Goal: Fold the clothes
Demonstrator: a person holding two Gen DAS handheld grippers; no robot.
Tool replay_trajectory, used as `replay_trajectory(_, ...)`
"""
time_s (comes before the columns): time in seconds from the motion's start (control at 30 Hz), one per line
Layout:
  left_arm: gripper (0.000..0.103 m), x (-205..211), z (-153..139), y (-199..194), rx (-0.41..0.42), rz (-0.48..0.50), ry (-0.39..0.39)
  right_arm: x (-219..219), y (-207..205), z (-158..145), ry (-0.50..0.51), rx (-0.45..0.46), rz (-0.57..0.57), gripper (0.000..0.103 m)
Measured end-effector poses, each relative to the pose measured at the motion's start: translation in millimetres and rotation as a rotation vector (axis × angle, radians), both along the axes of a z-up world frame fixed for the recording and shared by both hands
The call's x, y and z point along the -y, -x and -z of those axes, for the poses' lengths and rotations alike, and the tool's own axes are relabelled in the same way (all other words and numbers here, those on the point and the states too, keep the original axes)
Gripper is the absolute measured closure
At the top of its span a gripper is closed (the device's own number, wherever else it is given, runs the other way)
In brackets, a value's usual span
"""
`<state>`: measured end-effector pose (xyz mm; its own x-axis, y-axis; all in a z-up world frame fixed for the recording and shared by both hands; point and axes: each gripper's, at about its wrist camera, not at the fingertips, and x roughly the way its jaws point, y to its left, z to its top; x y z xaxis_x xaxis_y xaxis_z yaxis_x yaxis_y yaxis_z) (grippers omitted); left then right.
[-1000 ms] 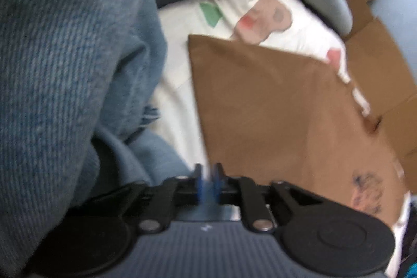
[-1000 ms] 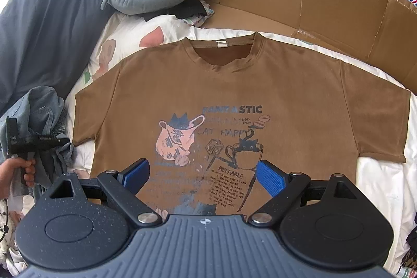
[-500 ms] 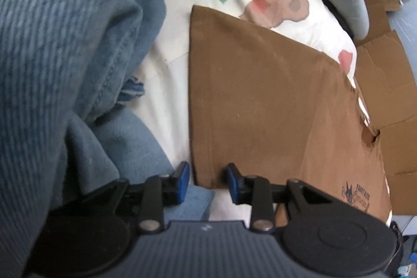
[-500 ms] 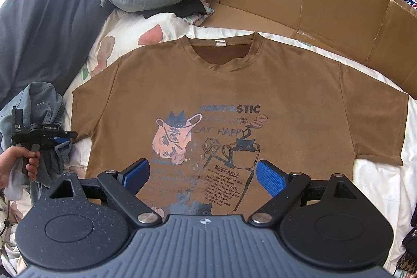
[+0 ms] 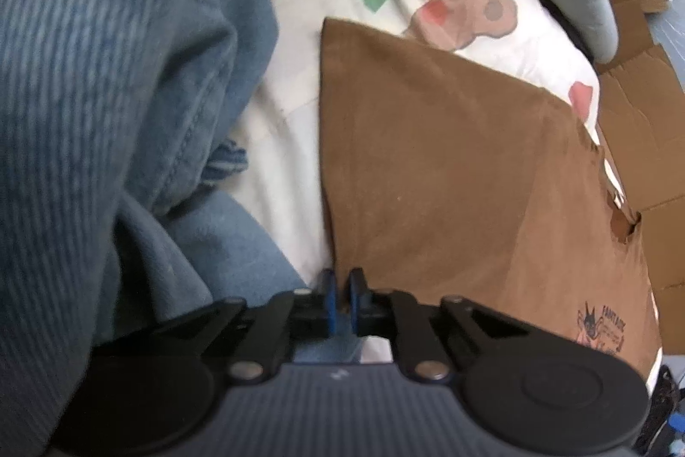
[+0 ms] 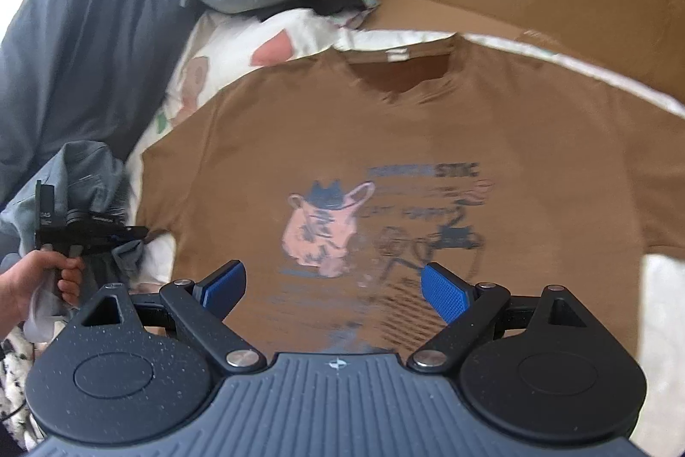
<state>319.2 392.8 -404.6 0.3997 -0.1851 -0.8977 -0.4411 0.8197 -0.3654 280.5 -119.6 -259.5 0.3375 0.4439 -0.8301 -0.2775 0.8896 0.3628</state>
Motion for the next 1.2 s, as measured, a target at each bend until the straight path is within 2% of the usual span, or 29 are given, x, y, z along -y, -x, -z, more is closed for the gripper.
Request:
replay_trajectory(0.2, 0.098, -3, -10, 7, 0.061, -0.017, -0.048, -41, -4, 32, -0.026, -0.035, -0.106, 0.011)
replay_trajectory(0.37, 0.097, 4, 0, 10, 0.005, 0.028, -0.048, -71, -9, 55, -0.033, -0.066, -0.171, 0.011)
replay_trajectory(0.5, 0.095, 3, -4, 10, -0.03, 0.021, -0.034, -87, -11, 73, -0.019, -0.09, -0.21, 0.011)
replay_trajectory(0.53, 0.091, 3, -7, 10, -0.032, 0.023, -0.032, -91, -12, 77, -0.014, -0.094, -0.221, 0.011)
replay_trajectory(0.87, 0.088, 26, -55, 14, 0.071, 0.025, -0.105, -96, -20, 100, -0.022, -0.105, -0.236, 0.011)
replay_trajectory(0.93, 0.088, 29, -59, 1, 0.098, 0.025, -0.113, -94, -22, 101, -0.025, -0.099, -0.233, 0.011)
replay_trajectory(1.03, 0.088, 42, -56, -29, 0.117, 0.052, -0.096, -89, -24, 101, -0.025, -0.091, -0.221, 0.011)
replay_trajectory(1.13, 0.088, 66, -38, -51, 0.101, 0.072, -0.105, -83, -27, 100, -0.021, -0.081, -0.205, 0.011)
replay_trajectory(1.2, 0.088, 63, -29, -44, 0.077, 0.069, -0.109, -78, -29, 100, -0.016, -0.078, -0.195, 0.011)
